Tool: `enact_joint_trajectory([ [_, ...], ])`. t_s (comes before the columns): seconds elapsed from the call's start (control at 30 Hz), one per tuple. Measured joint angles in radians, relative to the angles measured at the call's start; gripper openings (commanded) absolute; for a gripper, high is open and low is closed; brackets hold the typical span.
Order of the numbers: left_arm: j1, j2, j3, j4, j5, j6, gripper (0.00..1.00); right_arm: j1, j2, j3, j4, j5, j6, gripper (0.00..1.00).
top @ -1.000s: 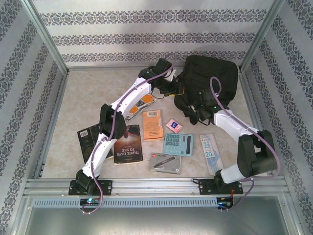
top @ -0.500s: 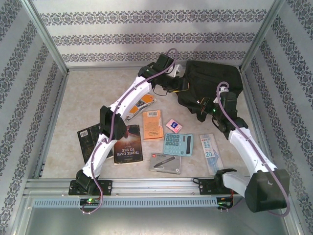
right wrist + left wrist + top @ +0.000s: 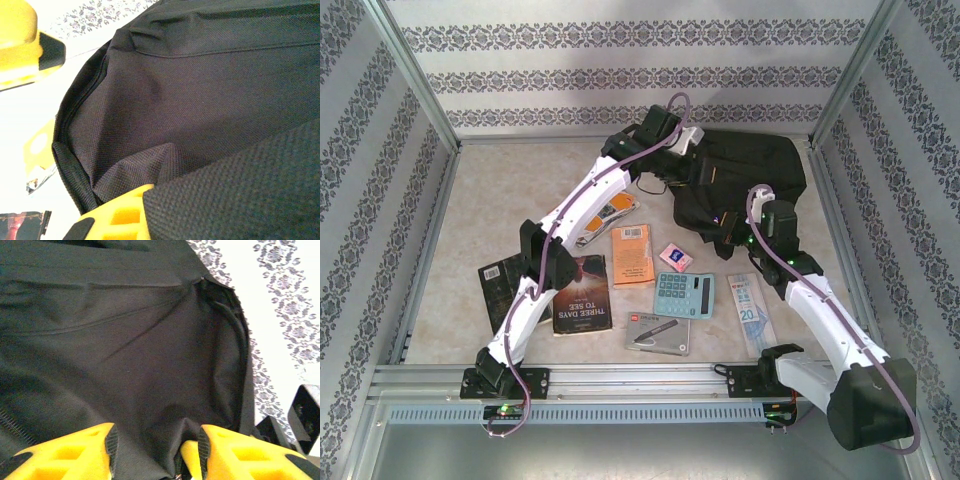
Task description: Pack the student bag
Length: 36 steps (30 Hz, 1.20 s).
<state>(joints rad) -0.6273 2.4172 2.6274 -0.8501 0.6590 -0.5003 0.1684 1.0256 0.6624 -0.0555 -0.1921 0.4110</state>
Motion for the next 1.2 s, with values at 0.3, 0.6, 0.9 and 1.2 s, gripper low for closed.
enact_joint_trajectory([
  [0.3,-0.004,0.099,0.004,-0.02,0.078,0.021,0.44,-0.034,0.037,-0.006,-0.01,-0.016,0.033,0.0],
  [0.6,-0.027,0.091,-0.099,-0.04,0.078,0.064,0.43,-0.06,0.103,-0.013,-0.039,-0.011,0.078,0.0],
  [0.9,-0.056,0.081,-0.204,-0.04,0.086,0.072,0.42,-0.076,0.19,-0.003,-0.06,0.004,0.115,0.0],
  [1.2,-0.069,0.072,-0.233,-0.038,0.15,0.071,0.43,-0.101,0.24,0.018,-0.06,0.005,0.166,0.0],
])
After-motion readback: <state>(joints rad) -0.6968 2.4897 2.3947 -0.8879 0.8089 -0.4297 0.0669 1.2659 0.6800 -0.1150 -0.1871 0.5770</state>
